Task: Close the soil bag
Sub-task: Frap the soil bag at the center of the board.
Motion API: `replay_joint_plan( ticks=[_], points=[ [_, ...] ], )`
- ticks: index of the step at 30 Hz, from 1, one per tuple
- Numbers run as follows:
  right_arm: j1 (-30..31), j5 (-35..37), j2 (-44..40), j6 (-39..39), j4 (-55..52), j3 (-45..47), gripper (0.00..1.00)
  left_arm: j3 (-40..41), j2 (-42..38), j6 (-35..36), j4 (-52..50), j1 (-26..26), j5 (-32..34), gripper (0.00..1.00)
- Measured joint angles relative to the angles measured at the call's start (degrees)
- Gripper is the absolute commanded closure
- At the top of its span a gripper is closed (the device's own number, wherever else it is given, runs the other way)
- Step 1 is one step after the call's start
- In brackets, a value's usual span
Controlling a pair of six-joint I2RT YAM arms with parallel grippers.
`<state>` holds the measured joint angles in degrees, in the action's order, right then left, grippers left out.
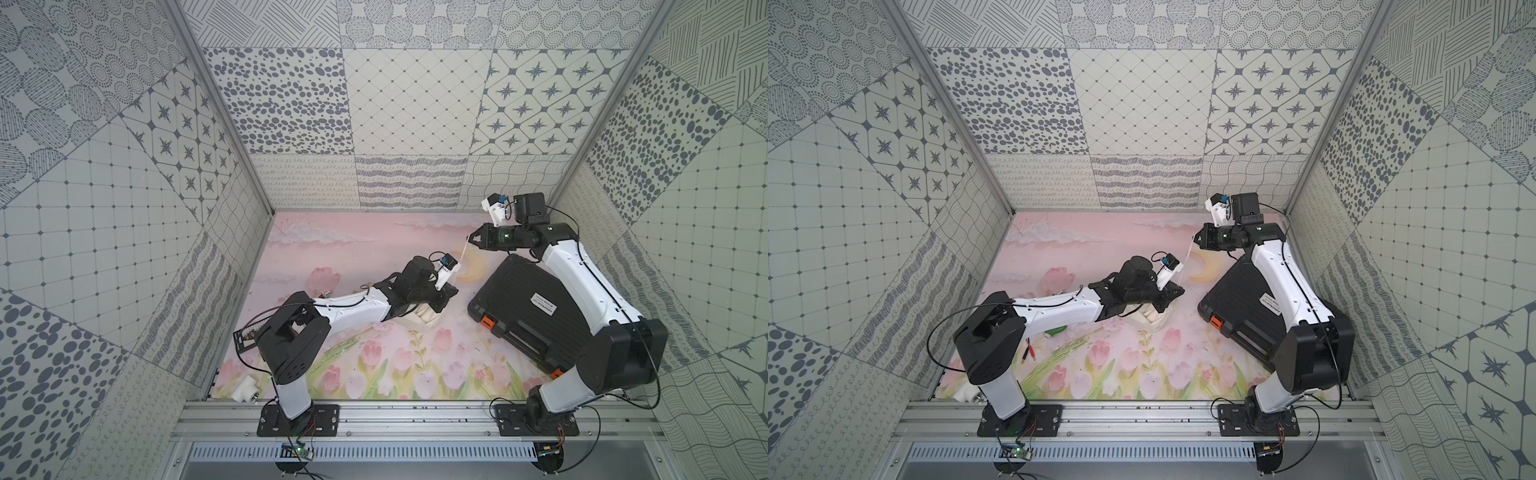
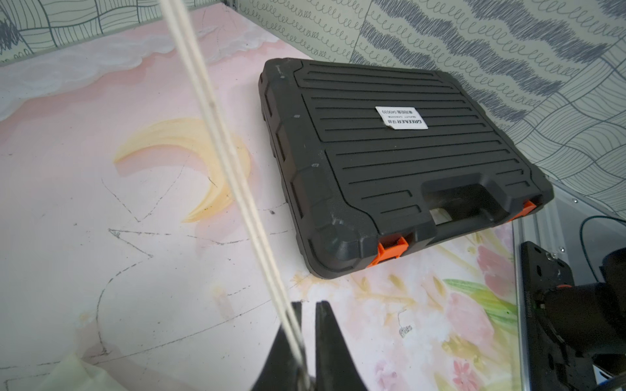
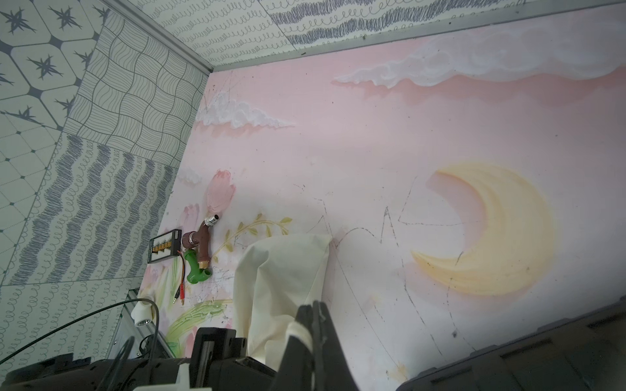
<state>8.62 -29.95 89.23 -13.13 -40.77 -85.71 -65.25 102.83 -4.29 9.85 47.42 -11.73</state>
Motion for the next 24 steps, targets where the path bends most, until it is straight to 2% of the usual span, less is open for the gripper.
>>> replay_joint_plan(
  ticks=[13,20,24],
  points=[
    [-1.60,-0.92,0.61,-0.07,1.90,-0.02,1.00,-1.60,1.88,-0.42,-5.22,0.00,2.14,0.81],
    [-2.71,-3.04,0.46,-1.90,14.67,-2.36,1.00,-1.09,1.42,-0.76,-17.51,-0.46,2.25,0.93],
    [-1.46,-3.96,-0.28,-2.84,20.81,0.22,1.00,-1.11,-1.86,-1.07,-21.38,-1.64,2.49,0.93]
  ],
)
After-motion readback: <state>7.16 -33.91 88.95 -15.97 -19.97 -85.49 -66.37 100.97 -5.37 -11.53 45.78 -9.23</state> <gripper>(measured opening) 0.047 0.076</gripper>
